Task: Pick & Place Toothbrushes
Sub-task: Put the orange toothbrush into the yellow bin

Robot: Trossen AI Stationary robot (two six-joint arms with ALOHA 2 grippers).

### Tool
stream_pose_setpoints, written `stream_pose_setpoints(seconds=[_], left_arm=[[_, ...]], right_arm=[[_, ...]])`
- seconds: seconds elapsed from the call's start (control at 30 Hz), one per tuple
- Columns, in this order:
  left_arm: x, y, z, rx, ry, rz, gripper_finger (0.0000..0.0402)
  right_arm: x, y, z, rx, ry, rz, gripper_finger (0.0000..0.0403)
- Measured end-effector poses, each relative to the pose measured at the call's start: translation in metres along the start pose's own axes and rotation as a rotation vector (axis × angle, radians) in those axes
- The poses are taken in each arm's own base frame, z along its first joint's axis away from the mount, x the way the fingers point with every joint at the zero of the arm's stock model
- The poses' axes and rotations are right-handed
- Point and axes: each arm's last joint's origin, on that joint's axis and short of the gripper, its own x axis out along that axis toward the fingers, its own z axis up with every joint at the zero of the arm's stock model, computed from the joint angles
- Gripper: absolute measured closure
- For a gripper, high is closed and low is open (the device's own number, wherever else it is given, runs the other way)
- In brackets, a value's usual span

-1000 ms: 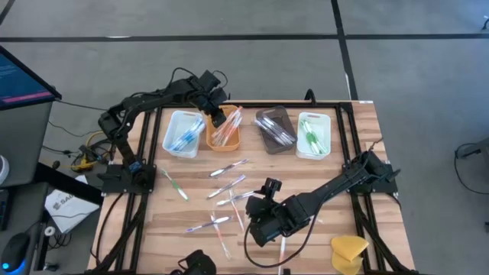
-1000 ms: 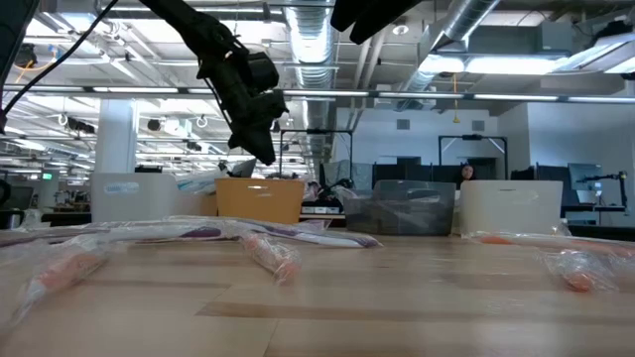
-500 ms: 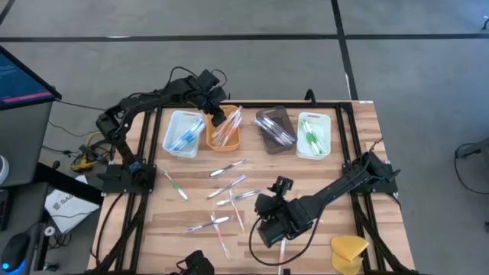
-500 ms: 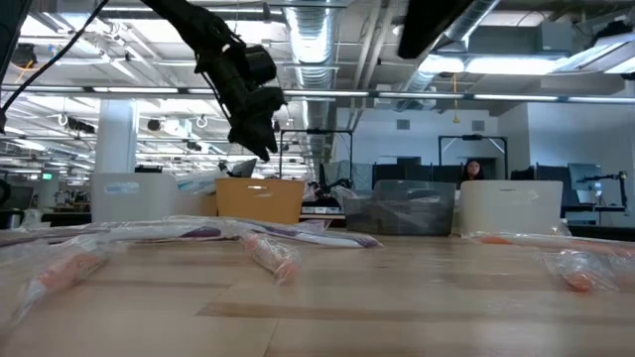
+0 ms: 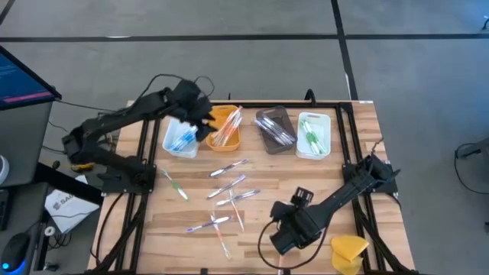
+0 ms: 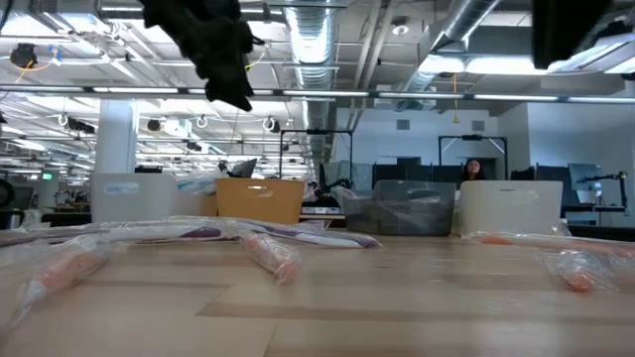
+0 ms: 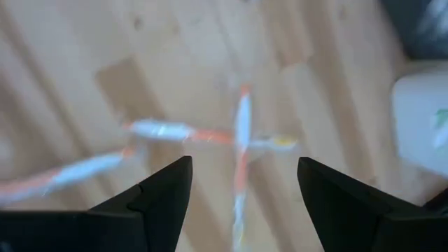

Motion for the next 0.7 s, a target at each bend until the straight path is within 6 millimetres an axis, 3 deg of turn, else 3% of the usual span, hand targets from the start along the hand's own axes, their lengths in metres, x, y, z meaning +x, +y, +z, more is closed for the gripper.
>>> stream_pose_setpoints(seconds=[0.2,0.43,0.57,0.7], left_arm=[[-0.01,-0.024,-0.031,0.082,-0.119,-0.045,0.0164],[-0.003,-0.04,-0.052,0.181,-0.3,-0.14,0.0165],[0.004,-0.049,-0.058,0.233,-0.359,-0.256,0.0165],[0.008,-0.056,-0.06,0.261,-0.377,-0.29,0.0165]], right_arm=[[-0.008,0.011,-0.021,-0.095,0.068,0.051,0.0148],[-0.03,0.0,-0.039,-0.098,0.037,0.061,0.0148],[-0.045,-0.018,-0.05,-0.108,-0.045,0.073,0.0148],[-0.044,-0.046,-0.067,-0.045,-0.078,0.085,0.0148]])
